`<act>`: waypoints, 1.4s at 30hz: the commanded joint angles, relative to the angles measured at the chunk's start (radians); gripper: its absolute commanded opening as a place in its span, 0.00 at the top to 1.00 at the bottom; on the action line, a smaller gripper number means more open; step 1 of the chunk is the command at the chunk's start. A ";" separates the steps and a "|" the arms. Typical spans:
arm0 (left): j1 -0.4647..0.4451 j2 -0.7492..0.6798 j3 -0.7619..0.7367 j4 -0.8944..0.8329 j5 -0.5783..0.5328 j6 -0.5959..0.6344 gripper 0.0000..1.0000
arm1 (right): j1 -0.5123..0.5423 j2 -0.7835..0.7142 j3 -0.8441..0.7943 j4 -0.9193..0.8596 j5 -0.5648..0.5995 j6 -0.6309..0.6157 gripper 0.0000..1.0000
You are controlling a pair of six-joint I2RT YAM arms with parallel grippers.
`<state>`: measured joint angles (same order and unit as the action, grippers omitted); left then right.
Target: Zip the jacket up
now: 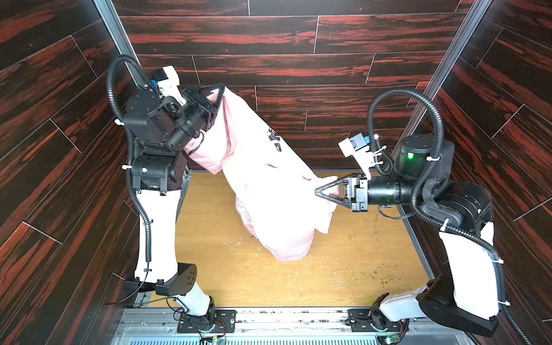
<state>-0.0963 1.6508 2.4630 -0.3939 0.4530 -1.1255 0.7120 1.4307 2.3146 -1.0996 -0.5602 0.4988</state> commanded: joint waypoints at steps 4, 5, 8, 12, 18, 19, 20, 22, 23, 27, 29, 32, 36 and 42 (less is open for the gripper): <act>-0.008 0.003 -0.083 -0.004 -0.094 0.005 1.00 | -0.010 -0.074 -0.107 0.013 0.010 0.059 1.00; -0.024 0.003 -0.125 -0.004 -0.106 0.021 1.00 | -0.025 -0.074 -0.144 0.019 0.012 0.069 1.00; -0.060 0.013 -0.248 -0.020 -0.157 0.075 1.00 | -0.079 -0.070 -0.252 0.037 -0.010 0.116 1.00; -0.094 0.084 -0.326 -0.086 -0.203 0.141 1.00 | -0.154 -0.081 -0.451 0.099 -0.072 0.188 1.00; -0.154 0.259 -0.323 -0.136 -0.226 0.216 1.00 | -0.315 -0.137 -0.820 0.229 -0.188 0.307 1.00; -0.162 0.284 -0.313 -0.137 -0.229 0.223 1.00 | -0.335 -0.149 -0.870 0.257 -0.204 0.324 1.00; -0.172 0.313 -0.303 -0.137 -0.231 0.225 1.00 | -0.357 -0.161 -0.929 0.280 -0.214 0.334 1.00; -0.191 0.374 -0.264 -0.138 -0.234 0.230 1.00 | -0.393 -0.173 -1.007 0.282 -0.210 0.336 1.00; -0.201 0.409 -0.238 -0.141 -0.232 0.233 1.00 | -0.413 -0.176 -1.046 0.285 -0.212 0.336 1.00; -0.249 0.568 -0.078 -0.172 -0.221 0.242 1.00 | -0.484 -0.191 -1.175 0.310 -0.215 0.344 1.00; -0.280 0.661 0.031 -0.174 -0.208 0.236 1.00 | -0.523 -0.202 -1.228 0.335 -0.237 0.359 1.00; -0.327 0.789 0.177 -0.171 -0.186 0.206 1.00 | -0.597 -0.219 -1.293 0.373 -0.281 0.386 1.00; -0.388 0.937 0.293 -0.063 -0.152 0.129 0.94 | -0.696 -0.219 -1.351 0.347 -0.300 0.366 1.00; -0.430 1.003 0.302 0.034 -0.055 0.051 0.01 | -0.829 -0.203 -1.392 0.265 -0.246 0.291 0.55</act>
<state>-0.5217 2.6610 2.7323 -0.4267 0.3420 -1.0374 -0.0788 1.2388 0.9234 -0.7673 -0.8200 0.8364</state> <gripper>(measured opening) 0.686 0.372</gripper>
